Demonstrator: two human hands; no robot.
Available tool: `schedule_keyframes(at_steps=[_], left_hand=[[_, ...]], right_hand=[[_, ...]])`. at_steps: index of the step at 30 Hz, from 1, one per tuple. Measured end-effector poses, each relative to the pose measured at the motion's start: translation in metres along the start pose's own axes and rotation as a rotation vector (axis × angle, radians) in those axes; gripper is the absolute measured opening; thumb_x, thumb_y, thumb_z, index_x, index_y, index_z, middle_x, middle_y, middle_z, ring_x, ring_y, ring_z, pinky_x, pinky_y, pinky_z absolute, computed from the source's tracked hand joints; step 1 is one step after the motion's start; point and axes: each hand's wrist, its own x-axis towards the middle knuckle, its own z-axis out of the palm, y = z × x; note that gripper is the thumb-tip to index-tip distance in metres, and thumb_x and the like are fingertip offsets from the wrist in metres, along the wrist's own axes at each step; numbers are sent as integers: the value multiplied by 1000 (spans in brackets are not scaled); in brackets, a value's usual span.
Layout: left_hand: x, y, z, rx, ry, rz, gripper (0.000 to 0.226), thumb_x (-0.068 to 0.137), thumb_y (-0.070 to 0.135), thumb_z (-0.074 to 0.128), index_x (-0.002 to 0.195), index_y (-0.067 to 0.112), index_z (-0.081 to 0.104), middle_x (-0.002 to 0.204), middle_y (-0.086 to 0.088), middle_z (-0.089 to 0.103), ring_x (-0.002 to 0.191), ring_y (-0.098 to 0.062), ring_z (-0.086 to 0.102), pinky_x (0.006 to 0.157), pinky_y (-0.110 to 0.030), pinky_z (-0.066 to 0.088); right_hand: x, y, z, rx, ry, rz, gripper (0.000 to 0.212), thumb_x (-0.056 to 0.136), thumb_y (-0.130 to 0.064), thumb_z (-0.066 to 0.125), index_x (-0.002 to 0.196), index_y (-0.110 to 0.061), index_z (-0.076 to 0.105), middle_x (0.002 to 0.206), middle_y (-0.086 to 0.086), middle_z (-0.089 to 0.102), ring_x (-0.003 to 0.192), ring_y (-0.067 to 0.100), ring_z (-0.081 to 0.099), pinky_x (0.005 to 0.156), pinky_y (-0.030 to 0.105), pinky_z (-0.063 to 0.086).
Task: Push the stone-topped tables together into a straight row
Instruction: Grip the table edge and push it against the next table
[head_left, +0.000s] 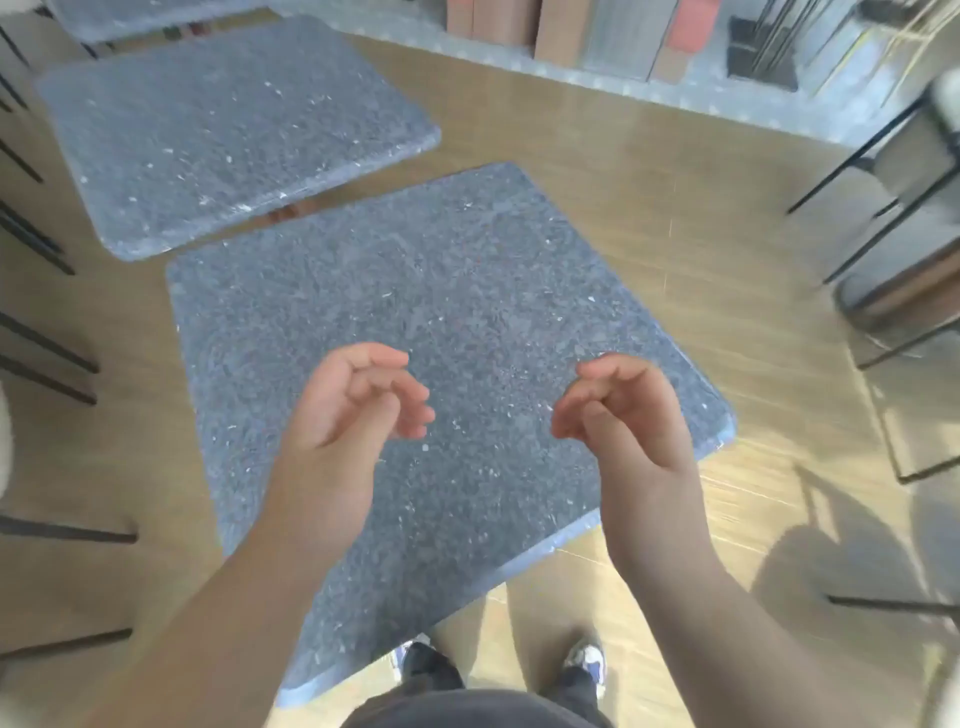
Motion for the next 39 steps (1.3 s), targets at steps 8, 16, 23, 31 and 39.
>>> schedule_keyframes(at_steps=[8,16,23,31,39], left_hand=[[-17,-6,127,34,-119,33,28,94,5,45,109,22,62,91,-2,70,81,-25,68,77,-36,56],[-65,-19,307,57,-223,10,25,94,6,45,113,16,57,92,-3,70,85,-24,69,81,-38,58],[-77,-24,397,102,-439,15,24,95,11,46,117,16,56,98,-6,70,87,-21,70,81,-26,56],[-25,-65,493,59,-448,-15,23,96,10,45,115,18,56,95,-5,70,88,-27,68,84,-36,57],[91,-96,638,-8,-514,-19,25,95,9,46,117,15,55,96,-5,70,87,-23,68,80,-31,57]], right_hand=[[-20,-23,-138,-3,108,-62,25,89,1,45,105,-14,57,83,2,63,81,19,57,81,31,49],[-56,-68,-312,-48,261,-71,26,91,0,49,101,-21,61,84,1,64,81,17,58,79,21,49],[-62,-68,-392,-1,431,-82,26,87,1,47,98,-19,60,82,-1,64,78,16,58,76,22,50],[3,-60,-471,-72,416,-1,23,89,-4,48,105,-16,59,83,-1,65,78,18,60,77,23,51],[139,-71,-582,-133,424,25,21,89,-5,48,107,-12,57,84,-1,63,79,19,59,76,25,51]])
